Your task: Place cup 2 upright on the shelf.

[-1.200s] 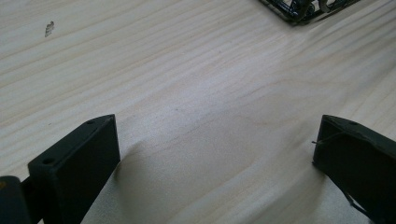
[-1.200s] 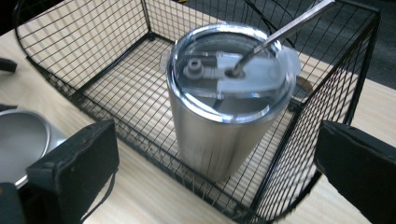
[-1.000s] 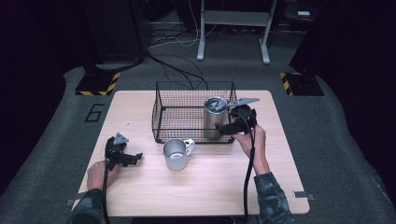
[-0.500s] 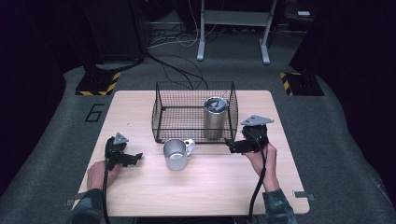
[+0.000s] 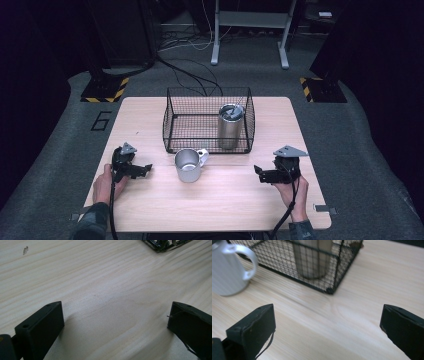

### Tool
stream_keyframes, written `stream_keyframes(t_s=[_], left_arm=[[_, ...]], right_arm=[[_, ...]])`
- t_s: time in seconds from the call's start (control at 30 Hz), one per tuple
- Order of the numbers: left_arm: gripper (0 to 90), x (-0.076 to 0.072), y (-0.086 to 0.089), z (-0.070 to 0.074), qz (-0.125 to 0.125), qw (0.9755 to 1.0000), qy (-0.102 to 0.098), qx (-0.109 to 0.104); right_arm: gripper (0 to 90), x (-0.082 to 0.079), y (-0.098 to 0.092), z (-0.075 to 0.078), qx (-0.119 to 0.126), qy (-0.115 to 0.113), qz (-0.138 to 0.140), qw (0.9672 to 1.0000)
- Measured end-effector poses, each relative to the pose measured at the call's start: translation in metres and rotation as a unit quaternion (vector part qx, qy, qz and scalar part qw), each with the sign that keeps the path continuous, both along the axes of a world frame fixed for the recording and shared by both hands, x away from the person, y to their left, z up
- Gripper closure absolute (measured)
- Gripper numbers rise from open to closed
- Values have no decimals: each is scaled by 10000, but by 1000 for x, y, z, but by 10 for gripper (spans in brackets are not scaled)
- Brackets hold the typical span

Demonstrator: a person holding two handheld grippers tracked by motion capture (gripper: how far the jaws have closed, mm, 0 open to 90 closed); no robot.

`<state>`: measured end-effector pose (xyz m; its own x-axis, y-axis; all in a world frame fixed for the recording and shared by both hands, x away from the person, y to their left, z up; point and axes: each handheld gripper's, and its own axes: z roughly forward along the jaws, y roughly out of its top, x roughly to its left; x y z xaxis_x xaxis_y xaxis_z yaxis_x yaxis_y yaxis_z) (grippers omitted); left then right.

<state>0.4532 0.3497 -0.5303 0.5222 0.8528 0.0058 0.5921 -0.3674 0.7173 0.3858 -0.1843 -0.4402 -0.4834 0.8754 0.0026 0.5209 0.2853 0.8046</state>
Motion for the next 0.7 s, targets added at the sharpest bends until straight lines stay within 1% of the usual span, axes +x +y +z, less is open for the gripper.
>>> stream_keyframes(t_s=[0.03, 0.07, 0.1, 0.13, 0.17, 0.2, 0.23, 0.3, 0.33, 0.37, 0.4, 0.43, 0.47, 0.5, 0.53, 0.57, 0.6, 0.63, 0.67, 0.7], left_arm=[[3, 0, 0, -1, 31, 10000, -59, -35], [3, 0, 0, -1, 36, 10000, -53, -29], [3, 0, 0, -1, 48, 10000, -54, -22], [3, -1, 0, -1, 66, 10000, -26, -33], [3, -1, 0, 0, 64, 10000, -38, -1], [3, -1, 1, 0, 58, 10000, 17, 21], [2, -2, 0, 0, 83, 10000, 17, -6], [2, -2, 1, 0, 74, 10000, 17, 14], [2, -2, 0, 0, 95, 10000, 29, -13], [2, -2, 0, -1, 134, 9999, -39, -9], [2, -3, -1, -1, 194, 9998, -32, -16], [1, -4, -2, 0, 230, 9997, 22, 14], [0, -4, -2, 0, 235, 9997, 28, 10], [0, -4, -2, 0, 258, 9997, -2, -49], [0, -4, -2, 0, 254, 9997, 1, -34], [0, -4, -2, 0, 249, 9997, 27, 7], [0, -5, -3, 0, 347, 9994, 26, -17], [0, -8, -4, 0, 437, 9990, 22, -5], [0, -11, -4, 0, 491, 9988, 18, -20], [1, -13, -4, -1, 500, 9987, -68, -18]], right_arm=[[0, -1, -2, -4, -9, 25, -49, 10000], [0, -3, -5, -10, -6, 27, -77, 10000], [0, -4, -9, -16, -70, 38, -149, 9999], [0, -5, -11, -21, -75, 58, -203, 9997], [0, -6, -13, -26, -102, 96, -277, 9995], [0, -6, -16, -31, -165, 121, -338, 9992], [0, -7, -19, -37, -201, 173, -416, 9988], [0, -8, -24, -43, -219, 195, -459, 9985], [0, -8, -26, -47, -255, 173, -486, 9983], [0, -8, -28, -52, -295, 198, -538, 9979], [0, -8, -30, -55, -322, 232, -535, 9978], [0, -7, -31, -59, -322, 227, -562, 9976], [0, -6, -33, -62, -349, 279, -572, 9974], [0, -5, -34, -65, -310, 305, -579, 9974], [0, -4, -36, -69, -284, 280, -547, 9977], [0, -4, -36, -71, -270, 303, -581, 9975], [0, -4, -37, -73, -272, 312, -581, 9975], [0, -2, -37, -76, -288, 328, -555, 9975], [0, 0, -38, -79, -321, 399, -543, 9972], [0, 1, -39, -80, -266, 425, -568, 9971]])
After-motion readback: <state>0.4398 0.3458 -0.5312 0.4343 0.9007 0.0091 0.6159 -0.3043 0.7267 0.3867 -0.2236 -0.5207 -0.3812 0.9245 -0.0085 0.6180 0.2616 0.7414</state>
